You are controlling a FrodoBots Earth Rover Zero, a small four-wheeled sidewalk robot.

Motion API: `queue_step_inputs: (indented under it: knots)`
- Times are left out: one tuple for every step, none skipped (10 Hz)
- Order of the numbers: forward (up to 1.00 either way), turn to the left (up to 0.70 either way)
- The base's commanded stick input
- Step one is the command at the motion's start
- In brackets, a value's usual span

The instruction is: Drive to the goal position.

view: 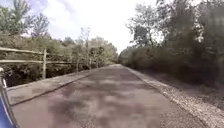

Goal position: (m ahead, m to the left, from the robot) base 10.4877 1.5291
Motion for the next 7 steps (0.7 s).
queue_step_inputs:
  knots:
    - [0.70, 0.00]
    - [0.70, 0.00]
    - [0.70, 0.00]
    - [0.70, 0.00]
    - [0.70, 0.00]
    - [0.70, 0.00]
    - [0.70, 0.00]
